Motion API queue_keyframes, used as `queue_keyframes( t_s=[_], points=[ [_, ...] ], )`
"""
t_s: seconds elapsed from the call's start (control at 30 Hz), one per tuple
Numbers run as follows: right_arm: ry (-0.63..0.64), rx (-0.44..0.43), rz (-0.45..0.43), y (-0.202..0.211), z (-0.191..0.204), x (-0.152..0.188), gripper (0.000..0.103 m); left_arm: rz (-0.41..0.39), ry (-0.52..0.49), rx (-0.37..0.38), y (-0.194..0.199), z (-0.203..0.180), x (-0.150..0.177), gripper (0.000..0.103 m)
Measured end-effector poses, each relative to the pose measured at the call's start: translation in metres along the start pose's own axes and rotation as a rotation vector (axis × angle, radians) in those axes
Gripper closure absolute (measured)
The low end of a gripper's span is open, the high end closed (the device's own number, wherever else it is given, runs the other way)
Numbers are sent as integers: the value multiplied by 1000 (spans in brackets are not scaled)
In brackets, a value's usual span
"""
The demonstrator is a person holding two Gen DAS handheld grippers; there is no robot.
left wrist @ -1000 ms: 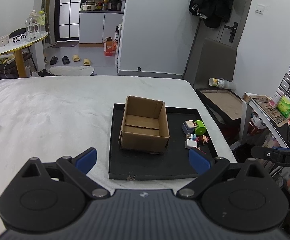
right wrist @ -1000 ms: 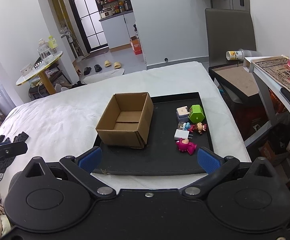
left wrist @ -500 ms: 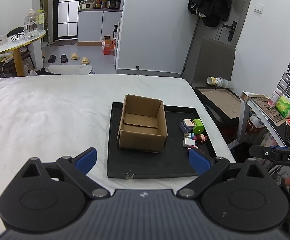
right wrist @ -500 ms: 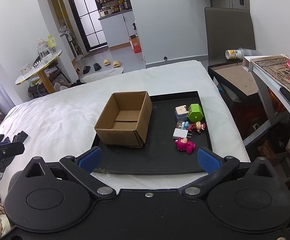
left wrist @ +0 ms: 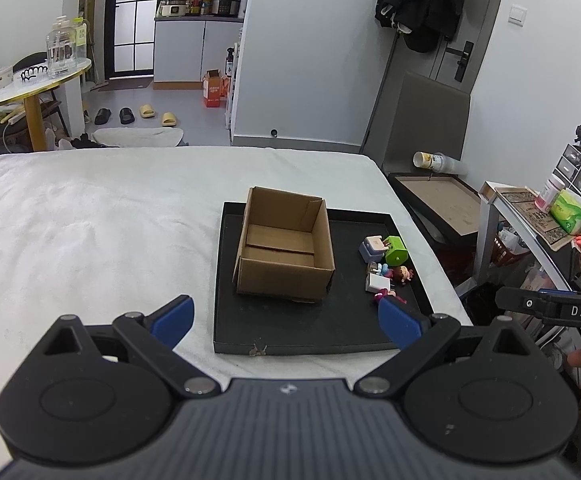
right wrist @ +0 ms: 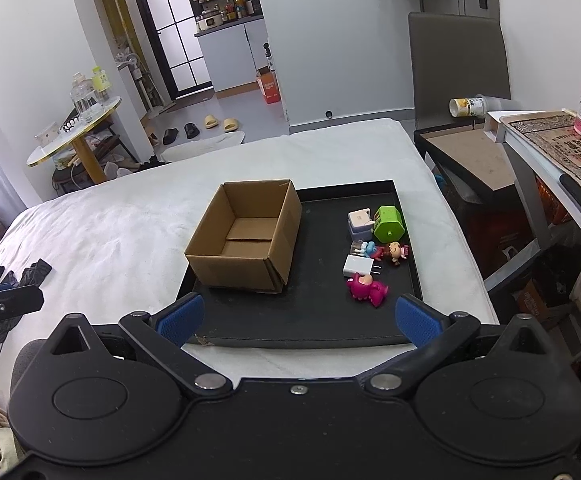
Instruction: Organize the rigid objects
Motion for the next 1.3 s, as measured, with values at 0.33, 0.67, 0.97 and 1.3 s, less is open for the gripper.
queue_keyframes(
  t_s=[0.33,0.67,0.97,1.3],
  points=[
    [-1,-3,0,-4,-2,1,0,-2,11,-7,0,4,0,5],
    [27,-14,4,-13,0,1,0,1,35,21,-13,5,0,5],
    [6,5,28,-32,-10,7,0,33,62,49,-38,5,3,5],
    [-28,43,56,-55,-29,12,0,54,71,3,-74,15,3,5]
  ],
)
Point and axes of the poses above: each gripper's, at about its wrist camera, not at the fingertips, and y roughly against the way its jaws point, z to its left, x to its underside, the point moved 8 cm from there along -y, roughly the way its jaws point, and after that the axes turned 12 degrees about -z, right-handed, at the moved point
